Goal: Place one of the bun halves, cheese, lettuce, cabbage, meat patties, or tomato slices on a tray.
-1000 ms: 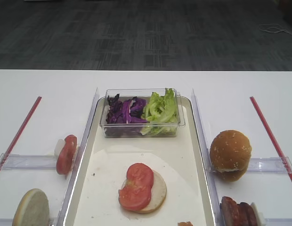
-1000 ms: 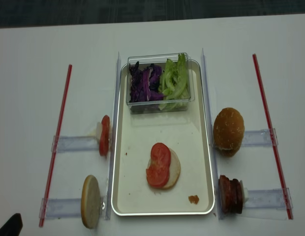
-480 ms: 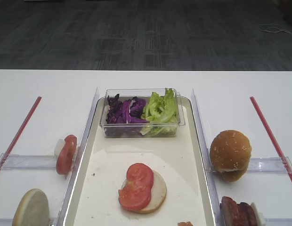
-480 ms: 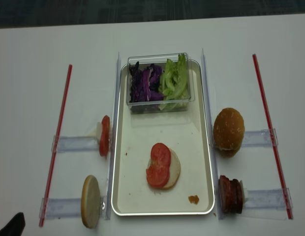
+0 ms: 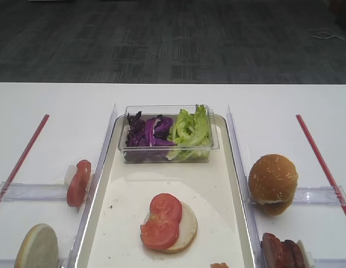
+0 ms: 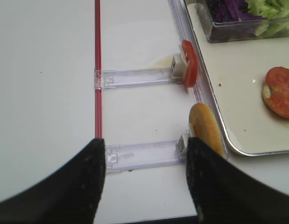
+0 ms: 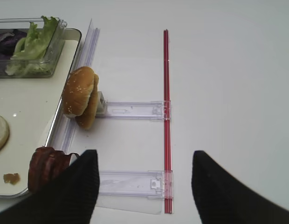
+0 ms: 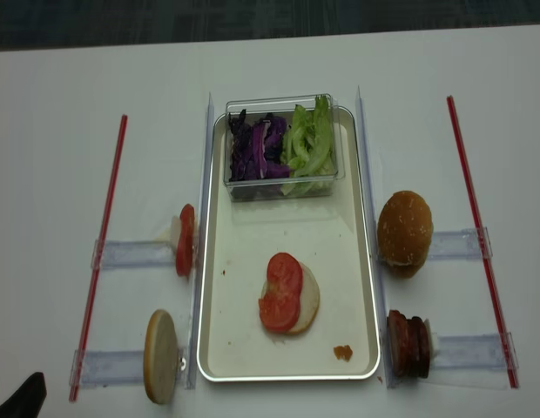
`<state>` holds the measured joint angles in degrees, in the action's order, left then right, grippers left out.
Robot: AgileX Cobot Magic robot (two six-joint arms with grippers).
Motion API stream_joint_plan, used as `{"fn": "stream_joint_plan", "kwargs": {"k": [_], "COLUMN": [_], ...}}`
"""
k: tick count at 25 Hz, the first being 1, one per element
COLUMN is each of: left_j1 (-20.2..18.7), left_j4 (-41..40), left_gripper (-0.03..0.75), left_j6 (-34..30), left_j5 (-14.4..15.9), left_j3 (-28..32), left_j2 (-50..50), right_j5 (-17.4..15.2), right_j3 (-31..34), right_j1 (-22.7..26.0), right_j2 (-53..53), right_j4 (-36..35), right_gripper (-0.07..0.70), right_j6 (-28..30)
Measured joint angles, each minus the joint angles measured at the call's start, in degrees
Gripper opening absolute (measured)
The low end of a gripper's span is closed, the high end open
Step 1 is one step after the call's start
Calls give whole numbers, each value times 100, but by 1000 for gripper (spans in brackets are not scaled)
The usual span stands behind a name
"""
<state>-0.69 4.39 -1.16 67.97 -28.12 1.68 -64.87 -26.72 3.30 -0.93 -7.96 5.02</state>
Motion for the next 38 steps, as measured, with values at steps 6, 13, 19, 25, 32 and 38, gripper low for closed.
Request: {"fn": "stream_joint_plan", "kwargs": {"k": [6,13,19,25,32,38], "left_j1": [0,0,0,0,0,0], "left_j4": [10,-13,-191,-189,-189,-189], "left_gripper": [371,371,371,371,371,371], "left_j6": [-4,26,248,260,268,268], "left_j5": [-13,-13,-13,-13,-13,-13], "left_j3": [9,9,9,9,9,9], "left_j2": [-258,-270,-270,-270,-270,-270], "right_j5": [0,0,0,0,0,0], "right_j3": [0,0,0,0,0,0], "right_j1": [0,0,0,0,0,0], "right_j2": [0,0,0,0,0,0], "right_j4": [0,0,0,0,0,0], "right_gripper": [452,452,452,452,452,452], "right_j6": [0,0,0,0,0,0]}}
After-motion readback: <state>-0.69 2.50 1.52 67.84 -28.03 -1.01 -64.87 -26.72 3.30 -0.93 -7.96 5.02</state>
